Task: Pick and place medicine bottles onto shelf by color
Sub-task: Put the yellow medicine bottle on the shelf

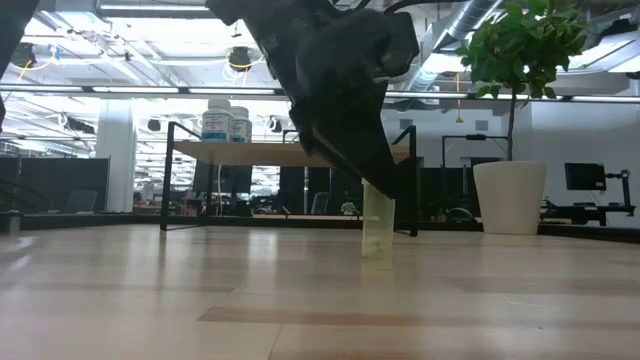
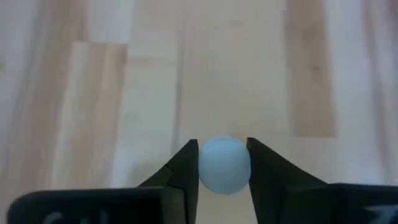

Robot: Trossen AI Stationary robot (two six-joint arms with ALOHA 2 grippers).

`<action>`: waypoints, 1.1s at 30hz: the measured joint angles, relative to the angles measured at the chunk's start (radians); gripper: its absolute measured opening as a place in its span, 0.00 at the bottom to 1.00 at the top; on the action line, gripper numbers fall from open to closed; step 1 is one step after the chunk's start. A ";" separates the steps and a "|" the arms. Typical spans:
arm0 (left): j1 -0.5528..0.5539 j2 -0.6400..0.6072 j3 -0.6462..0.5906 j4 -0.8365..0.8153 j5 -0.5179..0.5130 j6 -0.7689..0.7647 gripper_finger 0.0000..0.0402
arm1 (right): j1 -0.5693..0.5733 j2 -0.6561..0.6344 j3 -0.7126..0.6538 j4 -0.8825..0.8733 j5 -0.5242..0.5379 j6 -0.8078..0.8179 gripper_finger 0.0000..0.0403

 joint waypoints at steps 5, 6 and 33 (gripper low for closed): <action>0.016 0.000 0.161 -0.191 0.067 0.002 0.19 | 0.000 0.000 0.000 0.000 0.001 0.000 0.31; 0.021 0.000 0.200 -0.243 0.067 0.014 0.19 | 0.000 0.000 0.000 0.000 0.001 0.000 0.31; 0.385 -0.061 0.859 -1.055 0.048 0.515 0.20 | 0.000 0.001 0.000 0.000 0.002 0.003 0.31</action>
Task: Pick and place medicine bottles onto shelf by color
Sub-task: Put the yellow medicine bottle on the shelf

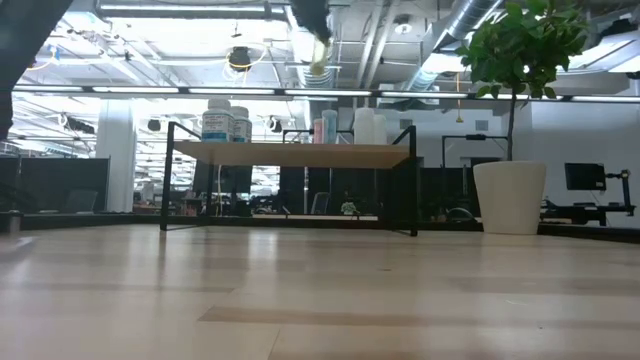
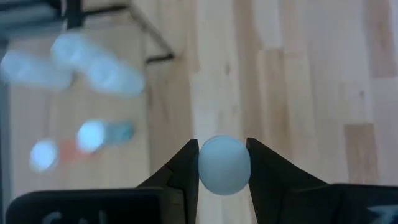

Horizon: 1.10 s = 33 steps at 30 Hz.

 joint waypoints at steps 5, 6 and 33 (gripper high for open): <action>0.102 -0.020 0.000 -0.031 0.033 0.034 0.22 | 0.000 0.000 0.000 0.000 0.000 0.000 0.31; 0.123 -0.023 -0.001 -0.040 0.049 0.046 0.22 | 0.000 0.000 0.000 0.000 0.000 0.000 0.31; 0.537 -0.021 -0.135 0.085 0.419 0.331 0.21 | -0.177 0.007 0.000 0.039 0.178 0.036 0.31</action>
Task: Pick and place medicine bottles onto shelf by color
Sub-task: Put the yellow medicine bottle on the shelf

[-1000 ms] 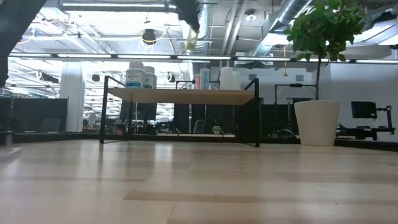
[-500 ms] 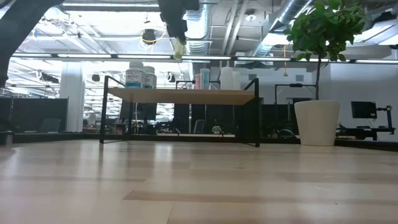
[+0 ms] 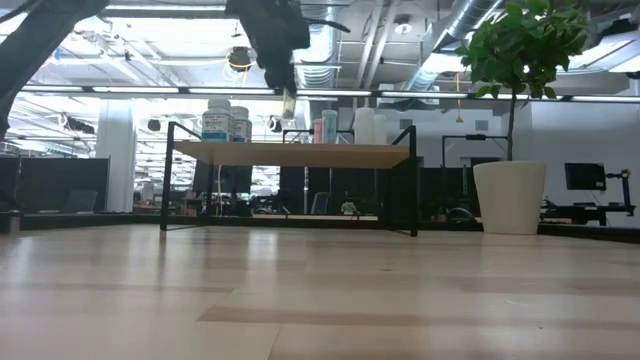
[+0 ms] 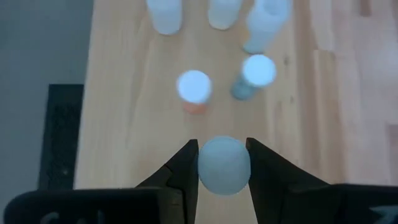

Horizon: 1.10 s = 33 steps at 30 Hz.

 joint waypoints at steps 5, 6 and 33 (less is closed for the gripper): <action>-0.003 0.002 -0.111 0.135 -0.020 0.020 0.21 | -0.047 0.000 0.000 -0.001 0.000 -0.005 0.31; -0.003 0.000 -0.134 0.171 -0.020 0.020 0.21 | -0.053 0.000 0.000 -0.002 0.000 -0.005 0.31; 0.004 0.000 -0.210 0.291 -0.076 0.059 0.28 | -0.081 0.000 0.000 0.001 -0.001 -0.027 0.31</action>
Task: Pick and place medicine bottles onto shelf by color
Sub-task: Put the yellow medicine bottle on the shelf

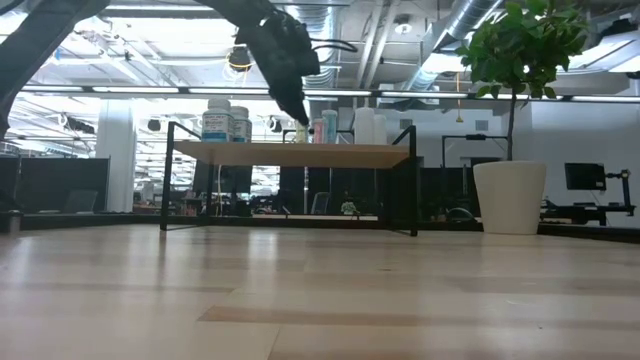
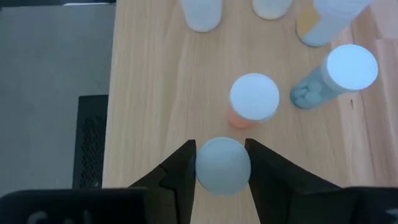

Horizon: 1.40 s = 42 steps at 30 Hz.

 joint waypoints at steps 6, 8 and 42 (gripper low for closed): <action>0.000 0.000 0.000 -0.003 -0.001 -0.007 0.28 | 0.000 0.000 0.000 0.000 0.000 0.000 0.31; -0.002 0.000 0.000 -0.003 -0.001 -0.007 0.28 | 0.000 0.000 0.000 0.000 0.000 0.000 0.31; -0.002 0.000 0.000 -0.009 -0.037 -0.044 0.29 | 0.000 0.000 0.000 0.000 -0.004 0.000 0.31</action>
